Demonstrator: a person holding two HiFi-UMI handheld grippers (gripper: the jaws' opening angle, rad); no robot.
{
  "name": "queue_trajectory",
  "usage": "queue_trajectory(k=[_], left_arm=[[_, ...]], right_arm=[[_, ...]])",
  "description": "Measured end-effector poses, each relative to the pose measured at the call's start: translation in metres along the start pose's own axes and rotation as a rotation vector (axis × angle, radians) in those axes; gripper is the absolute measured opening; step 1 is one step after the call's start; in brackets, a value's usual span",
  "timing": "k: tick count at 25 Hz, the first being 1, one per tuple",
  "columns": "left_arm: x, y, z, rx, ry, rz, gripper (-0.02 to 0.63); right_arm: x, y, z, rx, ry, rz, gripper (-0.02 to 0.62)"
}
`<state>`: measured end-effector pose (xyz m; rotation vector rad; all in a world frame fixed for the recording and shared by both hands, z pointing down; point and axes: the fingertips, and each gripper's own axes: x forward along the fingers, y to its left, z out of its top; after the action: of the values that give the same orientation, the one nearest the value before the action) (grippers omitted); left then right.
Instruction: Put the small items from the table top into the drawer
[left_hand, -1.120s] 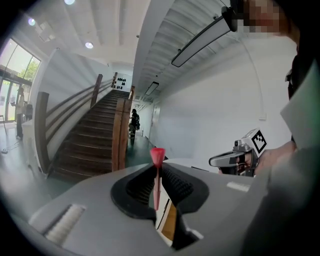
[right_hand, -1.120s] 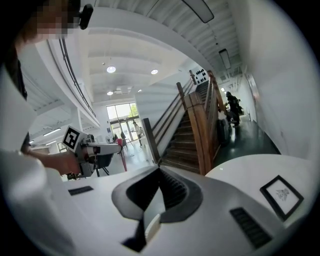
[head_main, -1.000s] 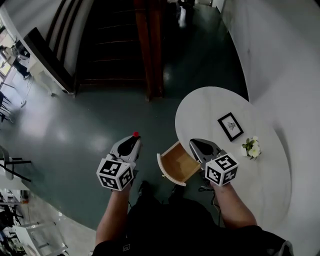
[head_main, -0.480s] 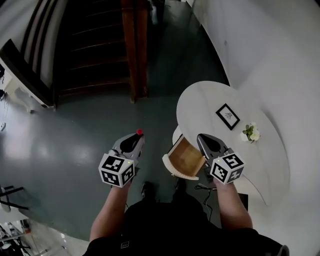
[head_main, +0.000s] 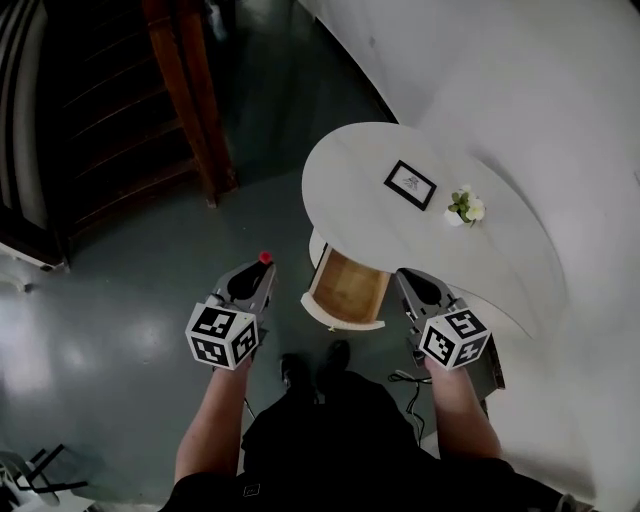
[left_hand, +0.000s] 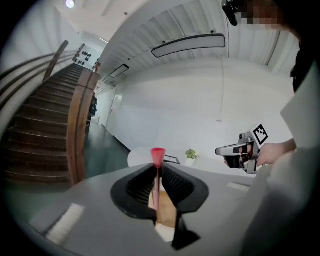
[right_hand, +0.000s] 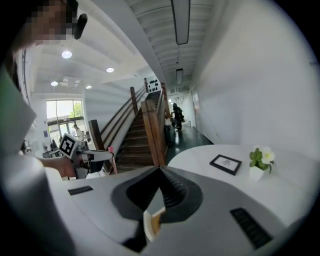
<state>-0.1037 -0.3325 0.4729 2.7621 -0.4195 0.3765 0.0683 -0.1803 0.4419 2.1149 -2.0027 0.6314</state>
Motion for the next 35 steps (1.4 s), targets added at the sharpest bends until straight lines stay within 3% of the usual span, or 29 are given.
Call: queue_trajectory(k=[6,20,30,35], left_arm=[[0.049,-0.032,-0.015,0.045,0.085,-0.084,0.054],[0.135,-0.084,-0.094,0.092,0.282,-0.198,0.054],[0.183,-0.101,-0.174,0.186,0.466,-0.302,0.054],[0.197,-0.114,-0.211,0.285,0.584,-0.378,0.054]], right_arm=[[-0.011,-0.035,-0.042,0.087,0.022,-0.061,-0.002],[-0.004,-0.067,-0.128,0.202,0.107,-0.033,-0.002],[-0.001,-0.088,-0.162,0.249,0.112,-0.054,-0.002],[-0.011,-0.102,-0.172,0.264,0.113,-0.072,-0.002]])
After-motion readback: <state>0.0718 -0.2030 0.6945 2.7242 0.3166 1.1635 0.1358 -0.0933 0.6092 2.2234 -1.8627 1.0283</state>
